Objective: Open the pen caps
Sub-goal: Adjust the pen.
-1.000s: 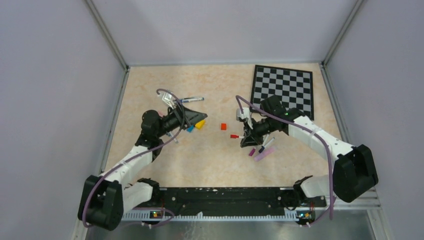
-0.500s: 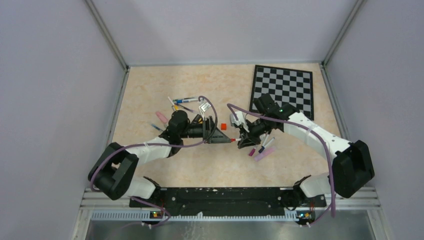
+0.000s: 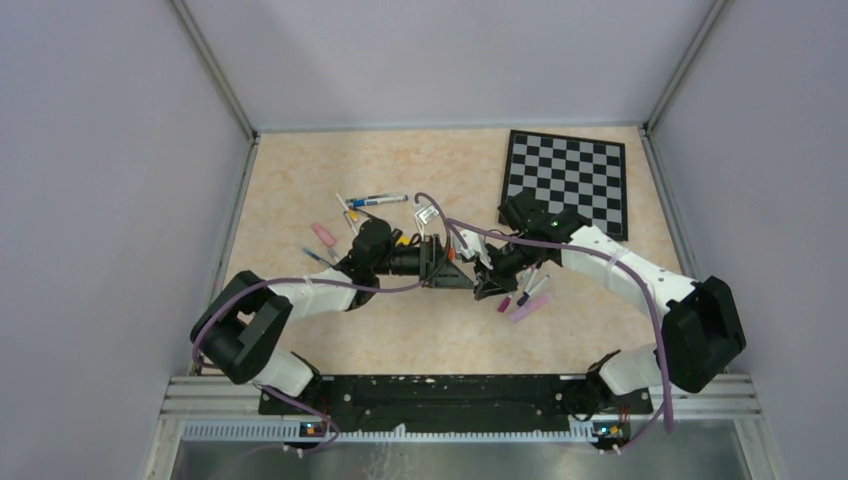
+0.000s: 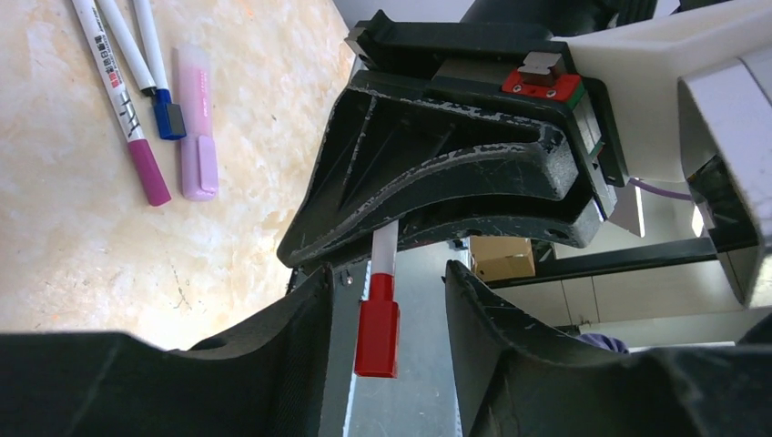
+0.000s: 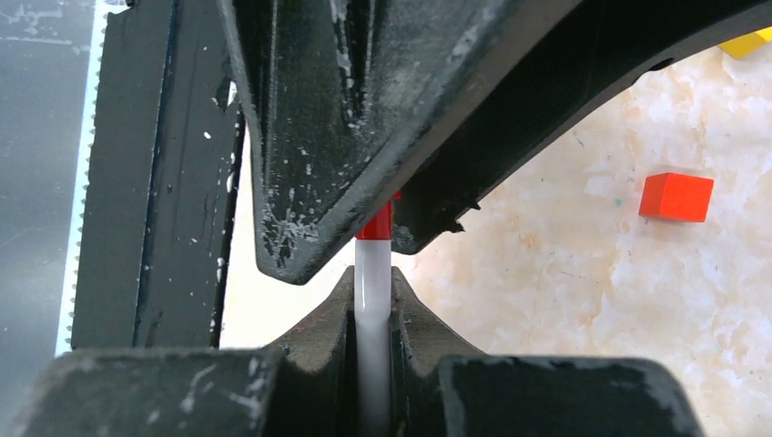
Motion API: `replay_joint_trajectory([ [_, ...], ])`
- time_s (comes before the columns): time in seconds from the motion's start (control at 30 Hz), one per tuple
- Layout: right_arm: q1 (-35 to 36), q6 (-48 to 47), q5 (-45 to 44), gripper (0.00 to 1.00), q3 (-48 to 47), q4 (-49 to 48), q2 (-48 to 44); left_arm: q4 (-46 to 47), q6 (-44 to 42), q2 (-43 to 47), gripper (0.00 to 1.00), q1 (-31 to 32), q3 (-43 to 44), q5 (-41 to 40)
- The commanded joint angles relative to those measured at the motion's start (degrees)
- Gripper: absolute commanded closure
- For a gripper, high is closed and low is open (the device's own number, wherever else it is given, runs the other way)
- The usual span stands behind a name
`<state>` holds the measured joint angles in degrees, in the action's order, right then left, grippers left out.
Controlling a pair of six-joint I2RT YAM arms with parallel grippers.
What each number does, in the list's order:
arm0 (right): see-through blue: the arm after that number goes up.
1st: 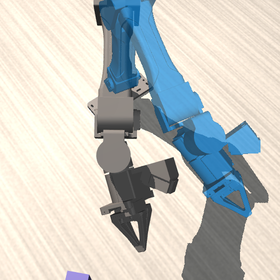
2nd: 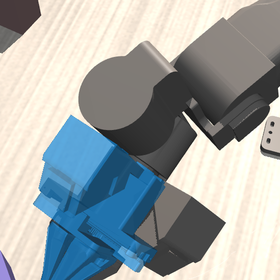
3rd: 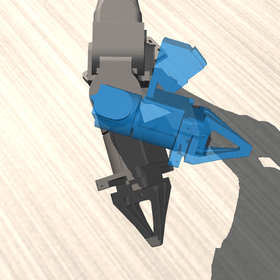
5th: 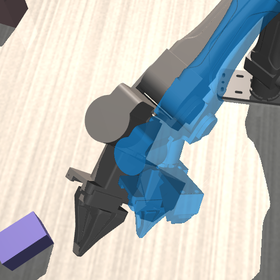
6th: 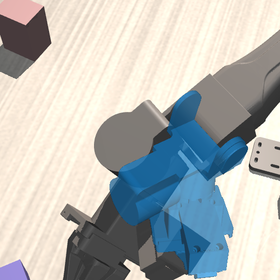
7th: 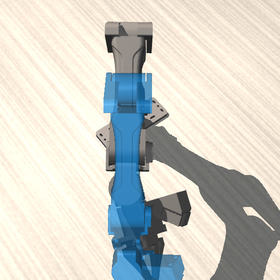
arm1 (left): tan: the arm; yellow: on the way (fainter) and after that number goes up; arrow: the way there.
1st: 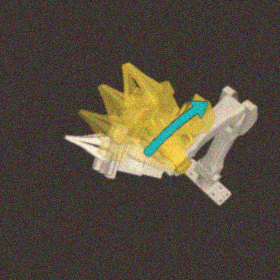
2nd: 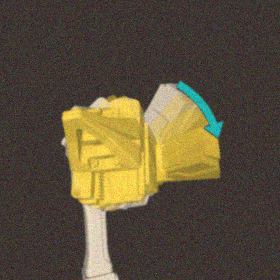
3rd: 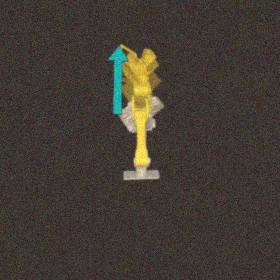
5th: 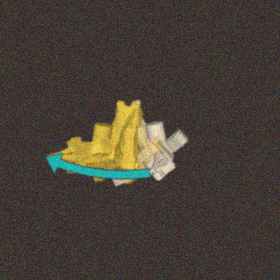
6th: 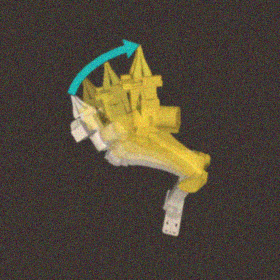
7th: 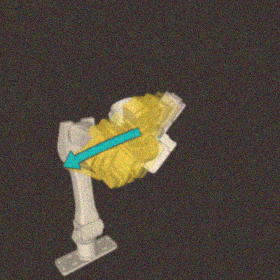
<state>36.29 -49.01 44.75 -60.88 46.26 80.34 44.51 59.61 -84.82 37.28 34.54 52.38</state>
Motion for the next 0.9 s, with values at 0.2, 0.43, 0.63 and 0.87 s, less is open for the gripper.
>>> replay_joint_trajectory([
  [0.2, 0.7, 0.1, -2.5, 1.0, -2.2, -2.5, -1.0, 1.3, -1.3, -0.2, 0.59, 0.5, 2.3, 0.8],
  [0.43, 0.7, 0.8, -4.0, 1.0, -1.8, -3.3, -1.9, 0.5, -1.8, -0.4, 0.75, 0.5, 2.5, 1.5],
  [0.63, 0.7, 1.2, -4.5, 0.99, -1.7, -3.1, -2.1, -1.0, -2.8, 0.1, 1.0, 0.4, 2.9, 1.6],
  [0.87, 0.7, -0.4, -2.4, 0.46, -3.4, 0.9, -3.4, -5.1, -5.6, 0.6, 1.0, 0.5, 3.6, 1.6],
])
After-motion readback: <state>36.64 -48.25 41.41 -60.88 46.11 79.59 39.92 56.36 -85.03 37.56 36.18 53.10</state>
